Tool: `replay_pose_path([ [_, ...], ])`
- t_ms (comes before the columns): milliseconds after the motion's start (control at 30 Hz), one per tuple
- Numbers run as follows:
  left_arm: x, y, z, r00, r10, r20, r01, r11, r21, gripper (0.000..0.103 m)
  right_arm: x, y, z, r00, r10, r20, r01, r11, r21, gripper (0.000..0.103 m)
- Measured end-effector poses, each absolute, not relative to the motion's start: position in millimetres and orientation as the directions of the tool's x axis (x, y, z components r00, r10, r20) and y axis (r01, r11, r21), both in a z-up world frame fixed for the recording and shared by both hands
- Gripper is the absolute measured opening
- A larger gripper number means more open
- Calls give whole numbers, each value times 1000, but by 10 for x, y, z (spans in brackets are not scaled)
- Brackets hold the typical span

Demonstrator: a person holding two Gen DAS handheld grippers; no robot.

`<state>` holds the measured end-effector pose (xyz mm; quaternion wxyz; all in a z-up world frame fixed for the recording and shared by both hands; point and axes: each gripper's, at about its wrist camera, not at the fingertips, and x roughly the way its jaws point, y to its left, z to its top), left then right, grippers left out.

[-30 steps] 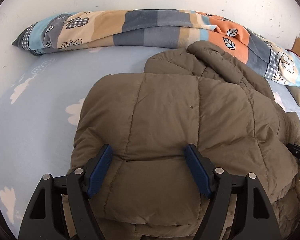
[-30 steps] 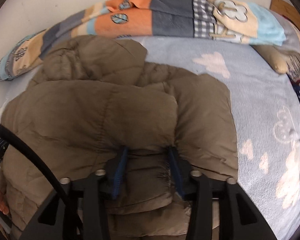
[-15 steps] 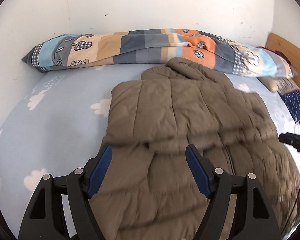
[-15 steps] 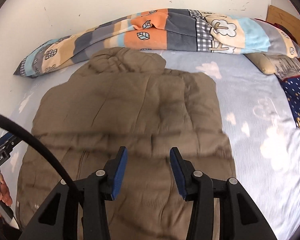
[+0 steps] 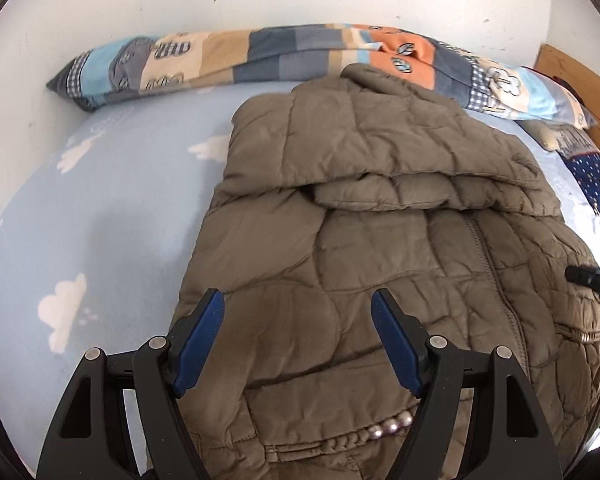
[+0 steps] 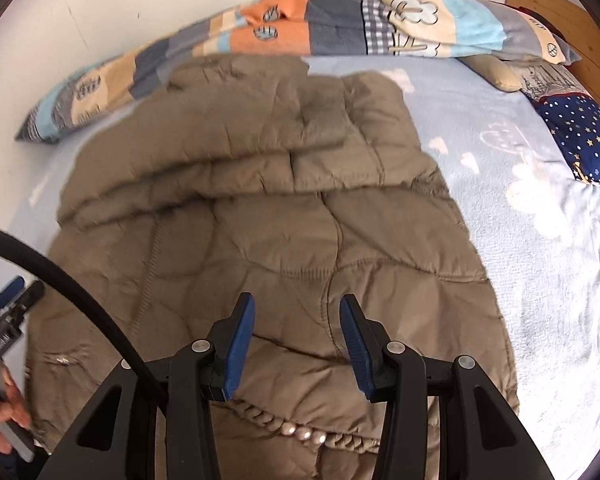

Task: Fold large clothes
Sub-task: 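Move both open tools along the jacket to its hem with zipper pulls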

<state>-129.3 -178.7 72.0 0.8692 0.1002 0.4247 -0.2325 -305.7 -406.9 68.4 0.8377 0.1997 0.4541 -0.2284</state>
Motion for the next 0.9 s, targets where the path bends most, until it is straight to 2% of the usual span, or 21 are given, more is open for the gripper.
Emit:
replay_pose_path([
  [200,-1197,-1792,500,489,-278,-827,461,887,-26,75,-2911,-4112,437,433,-192,-881,567,817,101,48],
  [533,-1319,-1872,320,519,-233,-822,472,880,49,81,-2802,-4002,238,389,-257,-885,544,839,-5,51],
  [600,-1366,-1873,355,531,-228,-816,470,881,59,81,-2807,-3949,266,388,-281,-878,542,840,-30,51],
  [733,-1535,-1767,484,518,-274,-810,473,881,5,81,-2964,-3760,509,432,-309,-847,531,847,-39,51],
  [900,-1836,-1607,632,530,-302,-792,487,873,-7,81,-3336,-3443,770,465,-394,-793,478,865,-150,51],
])
